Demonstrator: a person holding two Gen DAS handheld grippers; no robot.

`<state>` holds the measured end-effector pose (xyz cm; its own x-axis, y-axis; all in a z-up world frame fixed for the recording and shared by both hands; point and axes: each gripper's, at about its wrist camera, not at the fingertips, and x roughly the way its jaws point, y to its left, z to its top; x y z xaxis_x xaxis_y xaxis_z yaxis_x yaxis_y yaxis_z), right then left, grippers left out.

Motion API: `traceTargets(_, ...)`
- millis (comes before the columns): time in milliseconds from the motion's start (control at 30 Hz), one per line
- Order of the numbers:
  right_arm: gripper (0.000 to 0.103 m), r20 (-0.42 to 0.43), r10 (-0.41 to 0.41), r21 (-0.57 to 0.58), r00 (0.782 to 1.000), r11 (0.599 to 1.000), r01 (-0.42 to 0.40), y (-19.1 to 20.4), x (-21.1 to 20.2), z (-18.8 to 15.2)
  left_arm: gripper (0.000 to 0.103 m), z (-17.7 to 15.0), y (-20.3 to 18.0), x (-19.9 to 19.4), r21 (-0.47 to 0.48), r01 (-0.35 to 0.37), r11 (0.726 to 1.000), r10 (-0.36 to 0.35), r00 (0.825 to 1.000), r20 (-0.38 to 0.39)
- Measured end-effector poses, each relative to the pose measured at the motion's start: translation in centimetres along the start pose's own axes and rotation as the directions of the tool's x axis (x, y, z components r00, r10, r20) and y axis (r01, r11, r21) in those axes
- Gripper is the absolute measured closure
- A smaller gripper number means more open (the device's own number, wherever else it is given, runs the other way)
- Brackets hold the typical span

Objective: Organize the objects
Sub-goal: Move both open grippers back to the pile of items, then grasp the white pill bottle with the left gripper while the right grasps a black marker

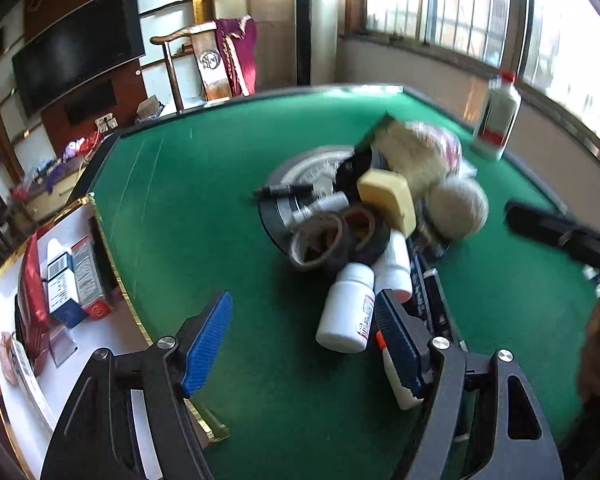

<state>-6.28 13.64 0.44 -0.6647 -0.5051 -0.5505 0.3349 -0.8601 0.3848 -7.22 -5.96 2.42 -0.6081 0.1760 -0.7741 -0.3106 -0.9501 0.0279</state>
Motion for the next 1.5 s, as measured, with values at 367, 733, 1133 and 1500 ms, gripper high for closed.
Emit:
traceTargets(367,0.070,-0.059,0.032,0.039,0.998,0.999,-0.029,-0.6,0.7,-0.5,0.065,0.1,-2.2,3.5,0.041,0.012,0.999,-0.006,0.991,-0.134)
traceTargets(733,0.086,-0.204,-0.073,-0.065,0.976,0.996,0.061,0.2,4.1,-2.8,0.073,-1.1,-2.4,4.0,0.024,0.010,1.000,-0.006,0.988,-0.156)
traceTargets(1133,0.080,-0.299,-0.137,-0.258,0.944,0.964,0.058,3.3,5.6,-5.6,0.072,-1.8,-0.6,3.8,-0.025,-0.022,0.999,0.018,0.988,-0.151)
traceTargets(1500,0.080,-0.225,-0.269,-0.254,0.937,0.944,0.211,-2.2,1.5,-4.1,0.072,-1.7,-1.1,3.8,0.010,-0.042,0.999,0.043,0.990,-0.135)
